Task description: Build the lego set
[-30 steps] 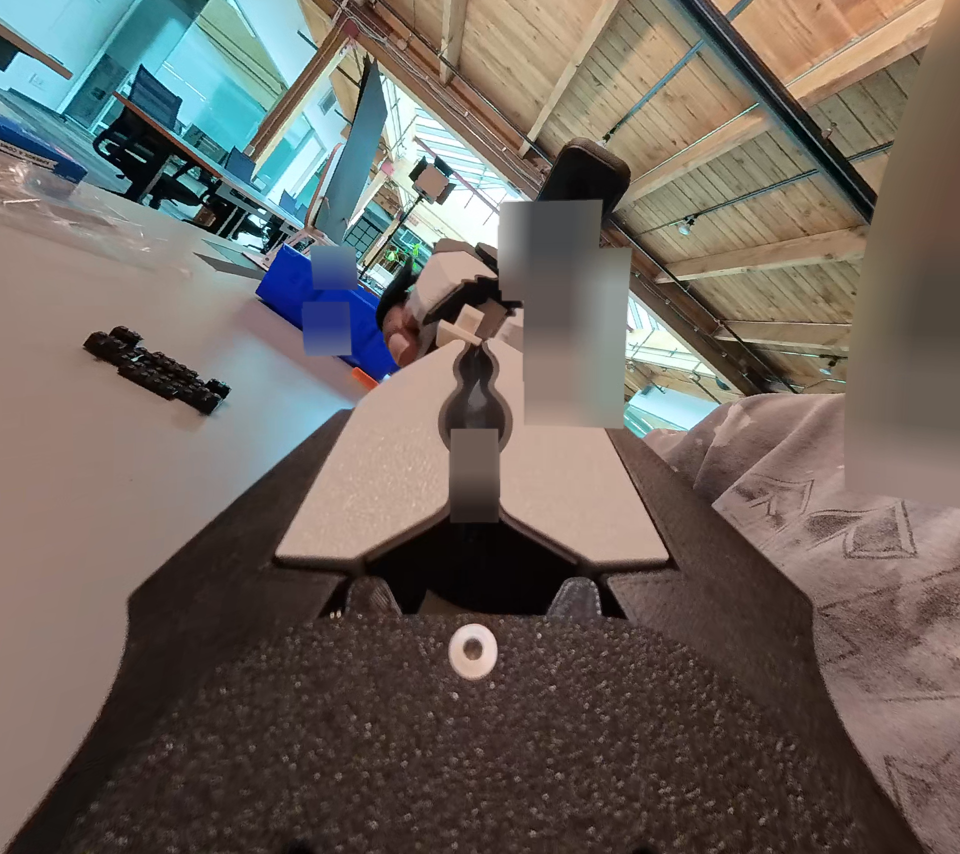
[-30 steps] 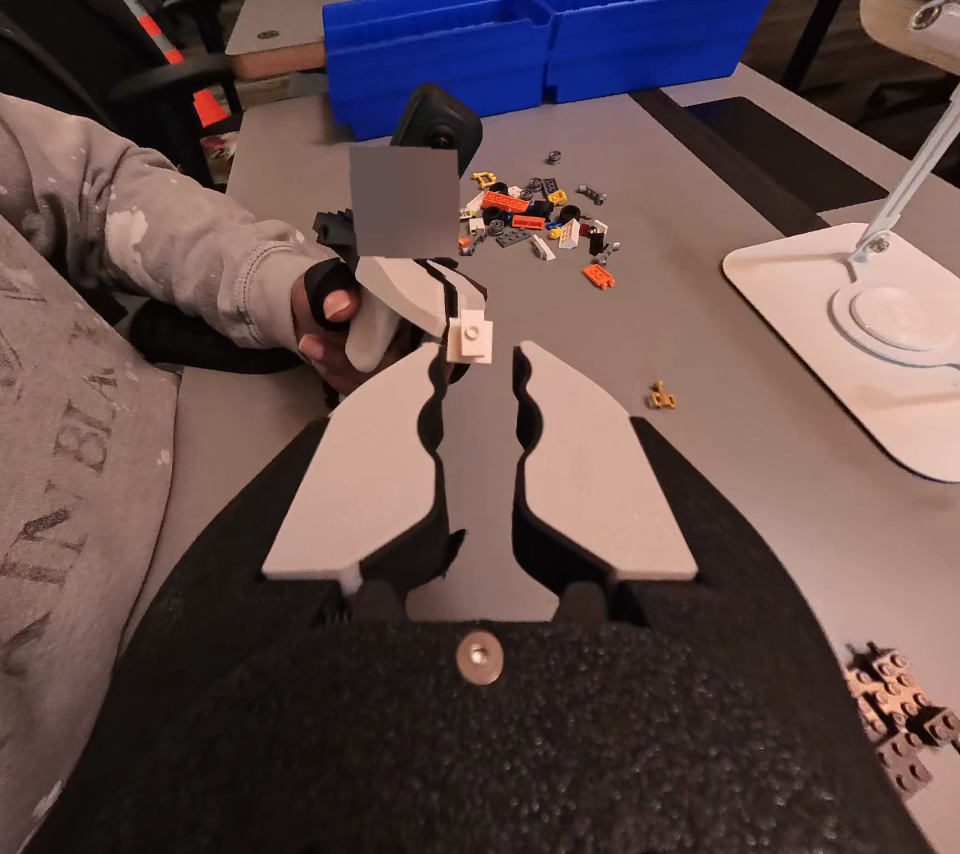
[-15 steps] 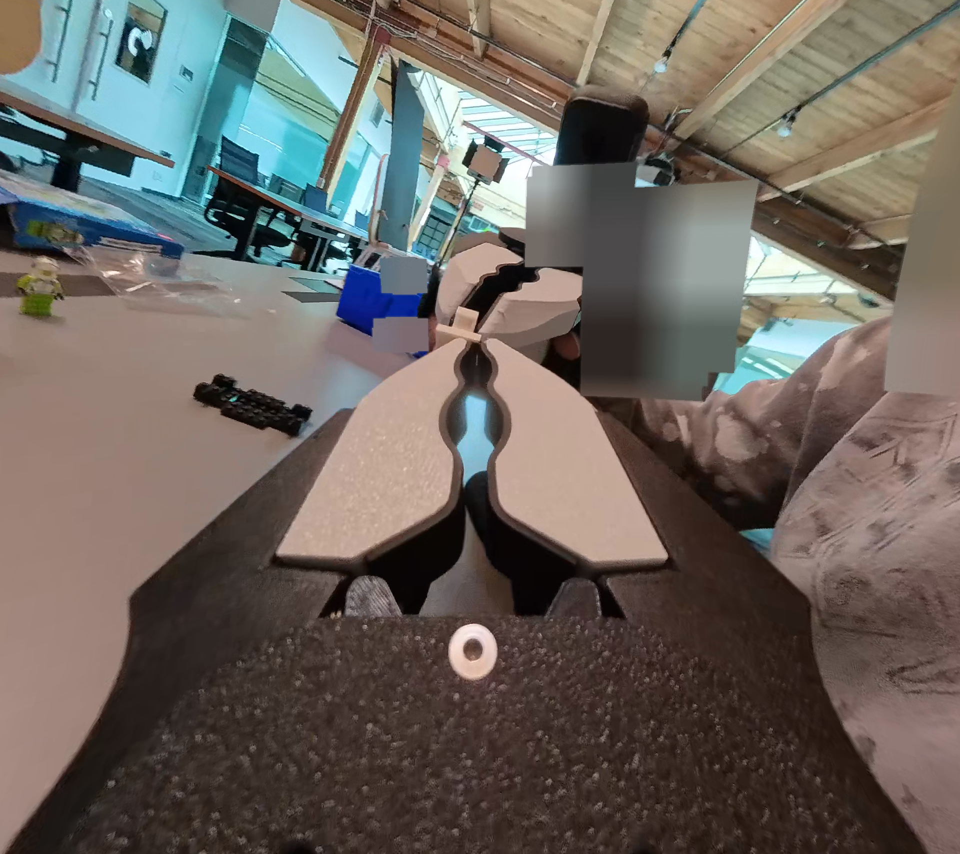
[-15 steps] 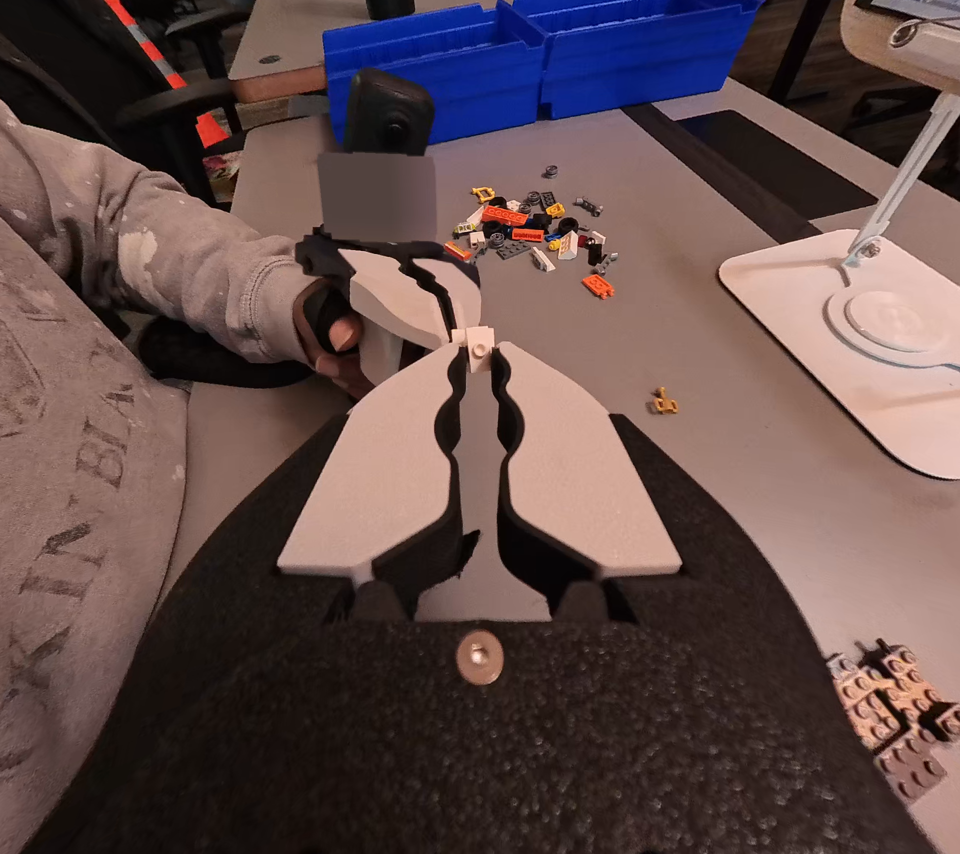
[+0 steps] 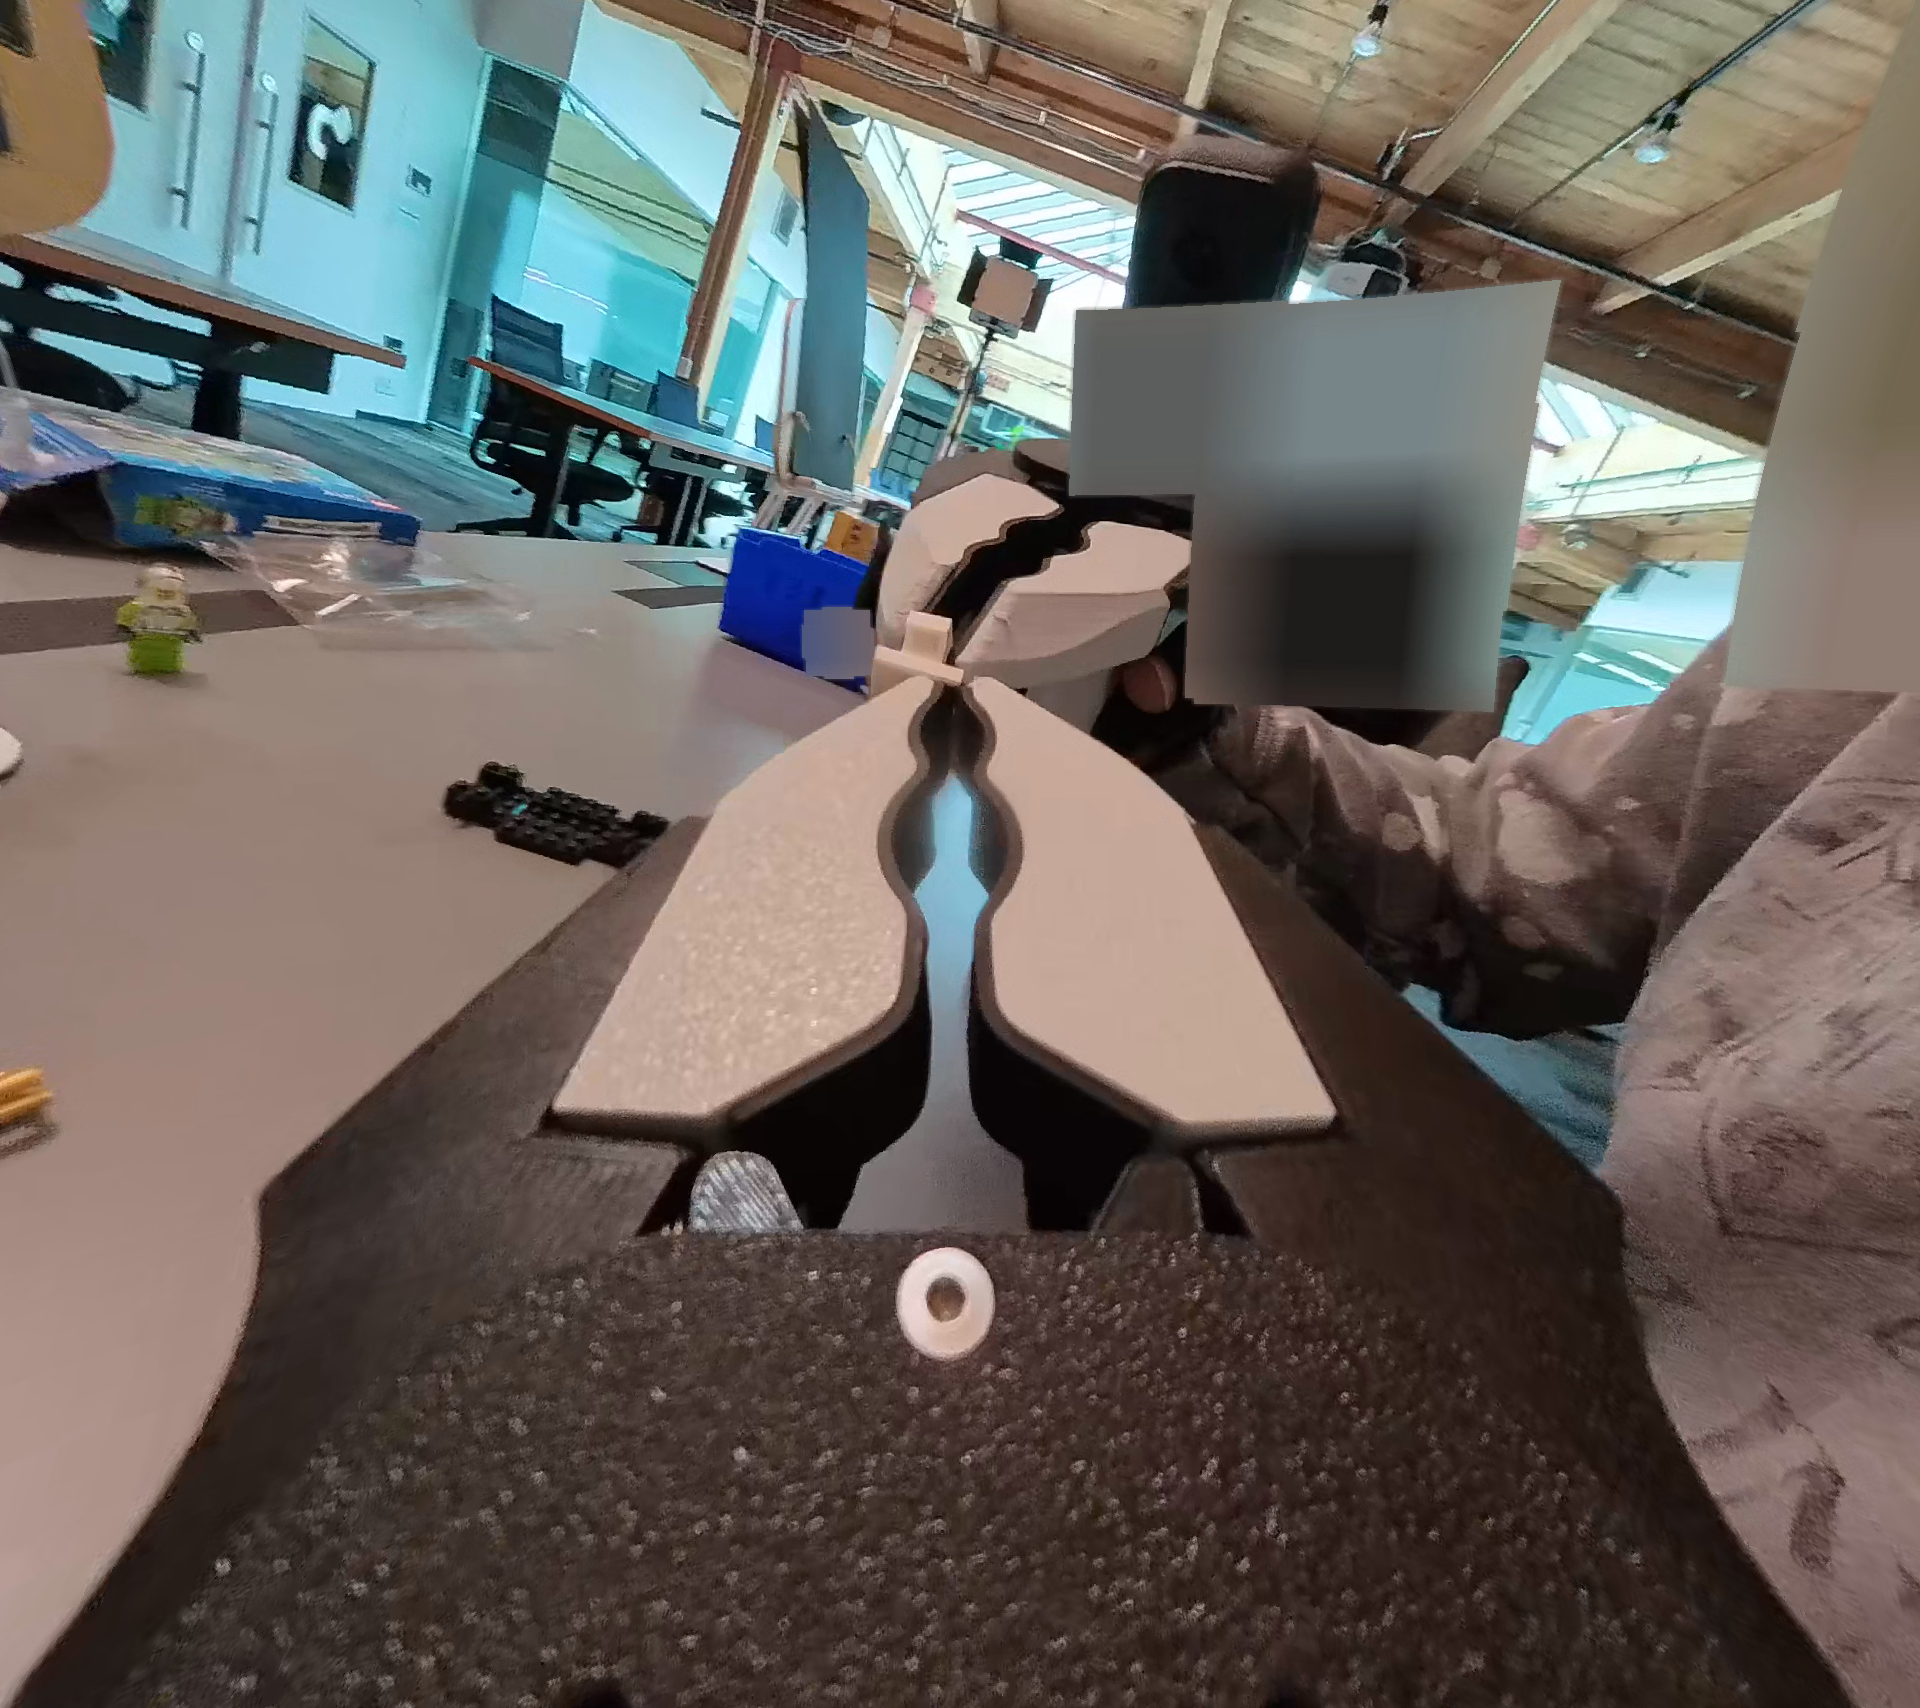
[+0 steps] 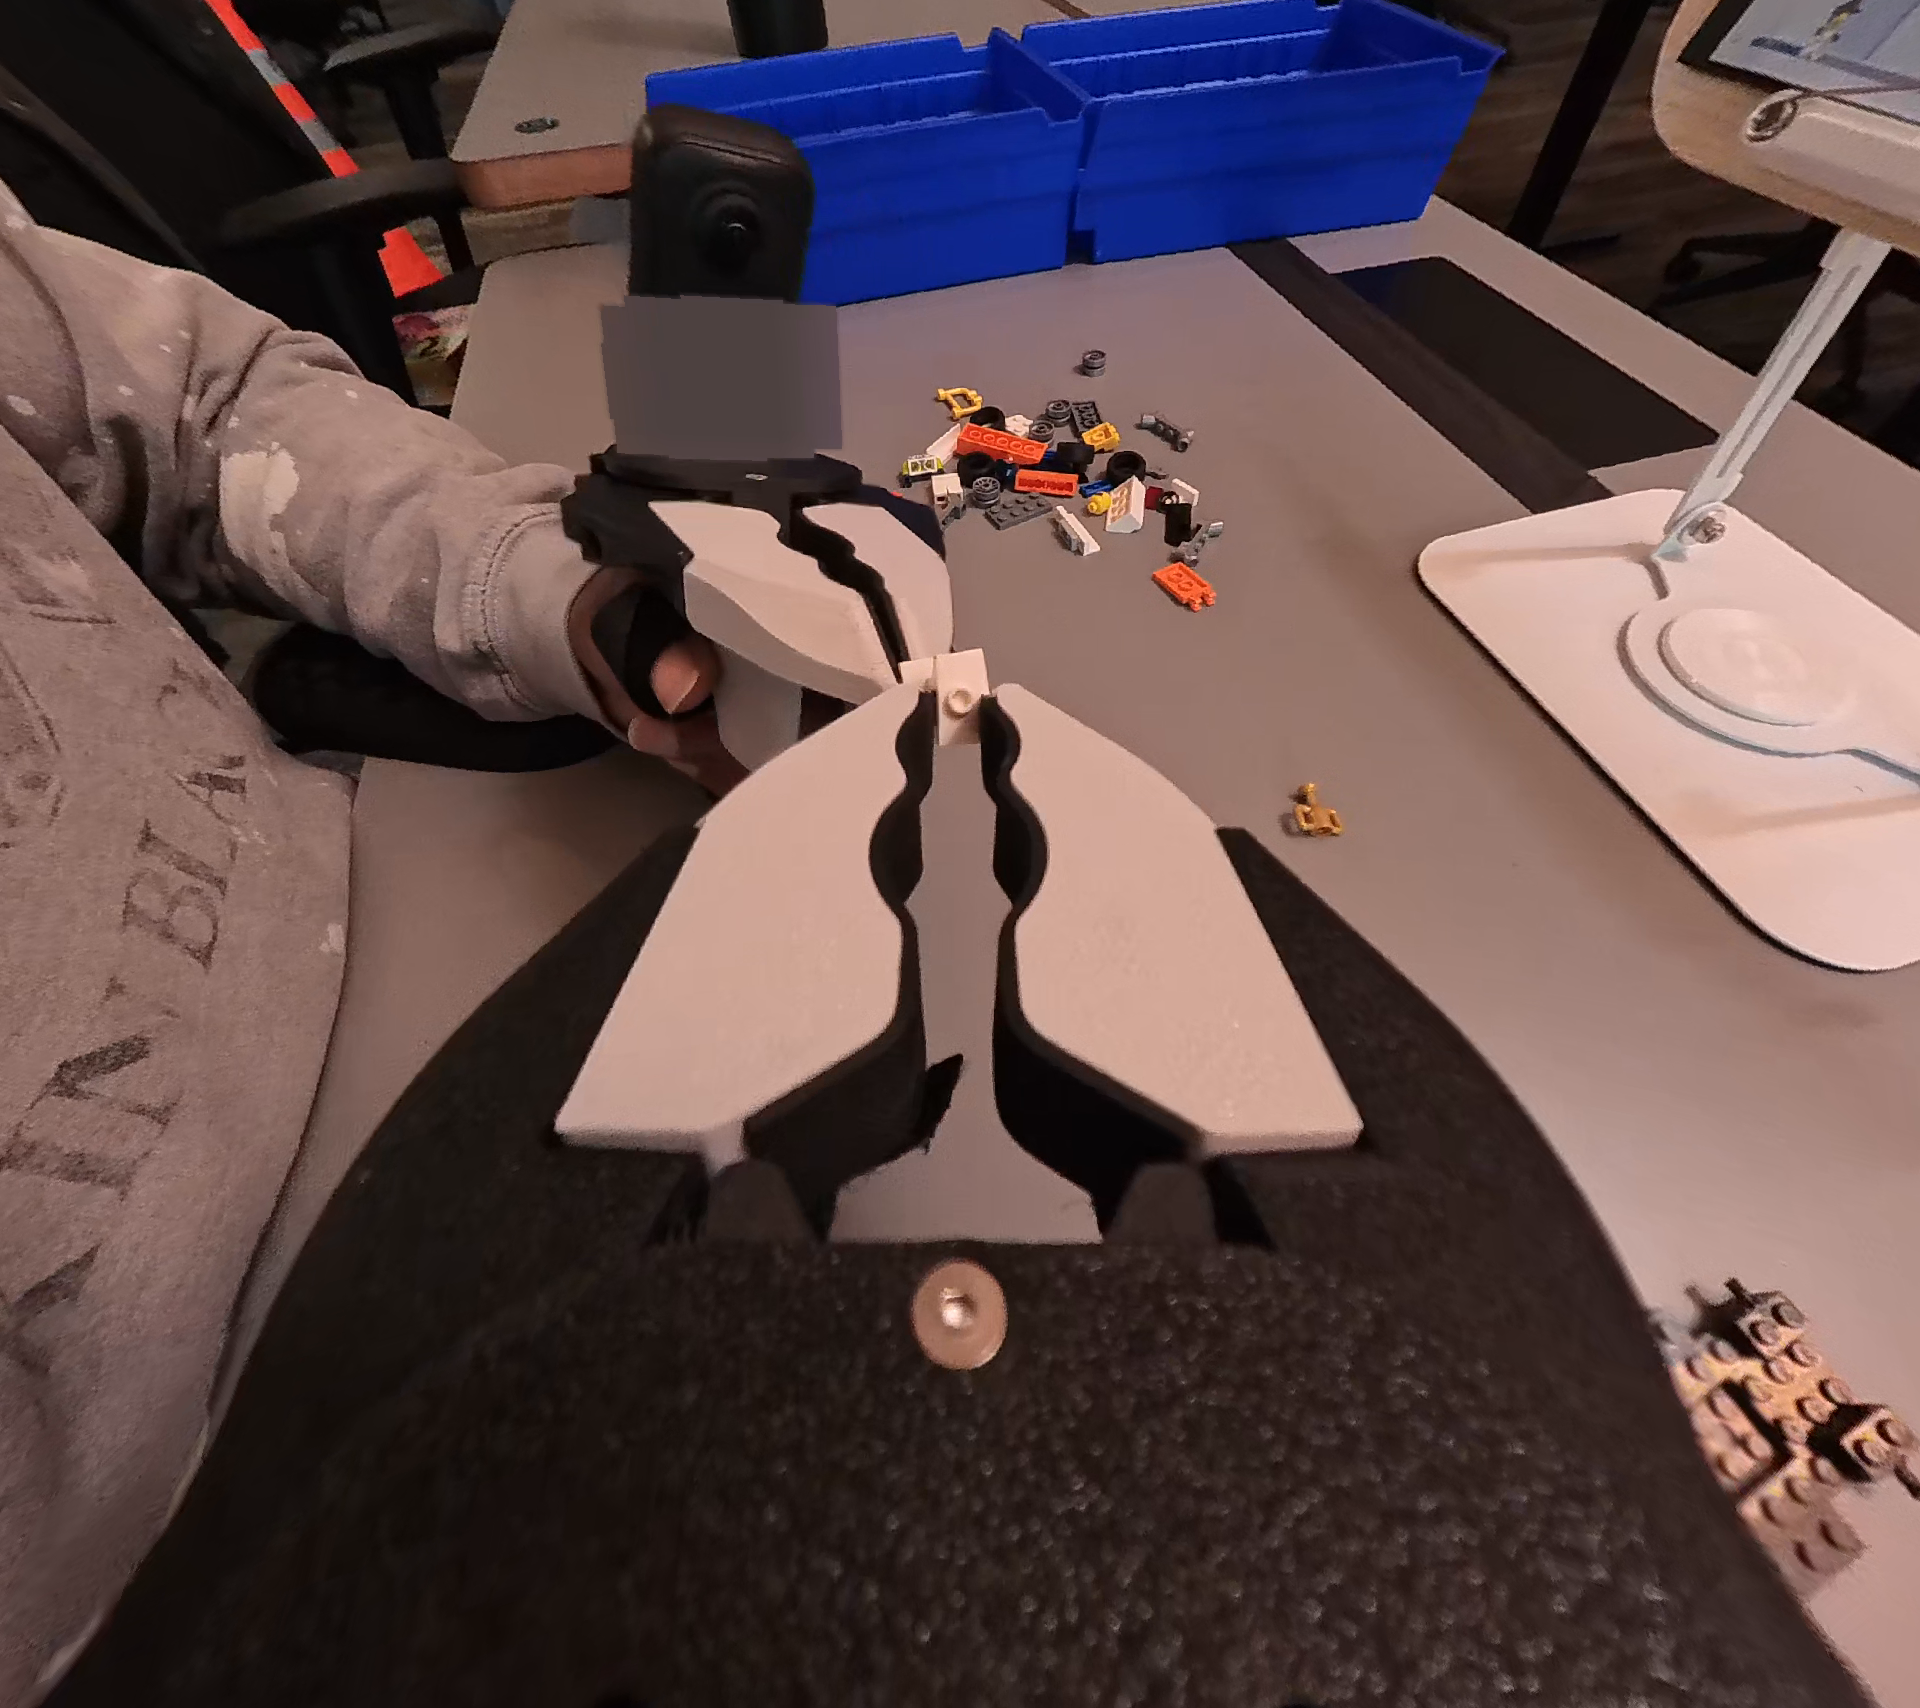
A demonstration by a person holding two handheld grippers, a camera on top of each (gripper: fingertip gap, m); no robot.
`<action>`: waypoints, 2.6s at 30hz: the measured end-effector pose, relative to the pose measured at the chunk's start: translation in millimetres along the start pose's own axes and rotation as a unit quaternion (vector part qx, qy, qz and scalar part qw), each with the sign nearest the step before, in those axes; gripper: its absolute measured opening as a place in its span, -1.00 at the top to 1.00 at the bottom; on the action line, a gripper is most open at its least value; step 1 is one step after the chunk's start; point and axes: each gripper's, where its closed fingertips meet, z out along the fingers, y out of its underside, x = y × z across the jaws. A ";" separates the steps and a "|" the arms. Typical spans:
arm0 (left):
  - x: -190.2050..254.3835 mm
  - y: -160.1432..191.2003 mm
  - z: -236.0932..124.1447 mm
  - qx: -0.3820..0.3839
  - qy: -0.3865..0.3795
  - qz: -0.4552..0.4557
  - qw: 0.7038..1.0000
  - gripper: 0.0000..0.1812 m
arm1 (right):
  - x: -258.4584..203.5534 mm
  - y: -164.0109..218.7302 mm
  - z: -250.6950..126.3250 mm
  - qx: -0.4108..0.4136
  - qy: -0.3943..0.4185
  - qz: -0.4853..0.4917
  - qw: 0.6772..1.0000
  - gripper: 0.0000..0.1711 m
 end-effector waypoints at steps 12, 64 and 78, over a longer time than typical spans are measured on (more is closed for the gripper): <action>8.6 1.3 -0.1 -0.004 0.053 -0.072 0.996 0.99 | -7.2 -1.0 -4.0 -0.024 -0.020 -0.073 0.997 0.91; -108.5 39.0 -49.2 -0.248 -0.264 0.141 0.921 0.96 | 68.2 121.1 71.0 -0.287 -0.066 -0.089 0.952 0.82; -109.0 68.9 -52.9 -0.329 -0.237 0.129 0.905 0.87 | 61.6 126.3 75.4 -0.290 -0.080 -0.111 0.947 0.82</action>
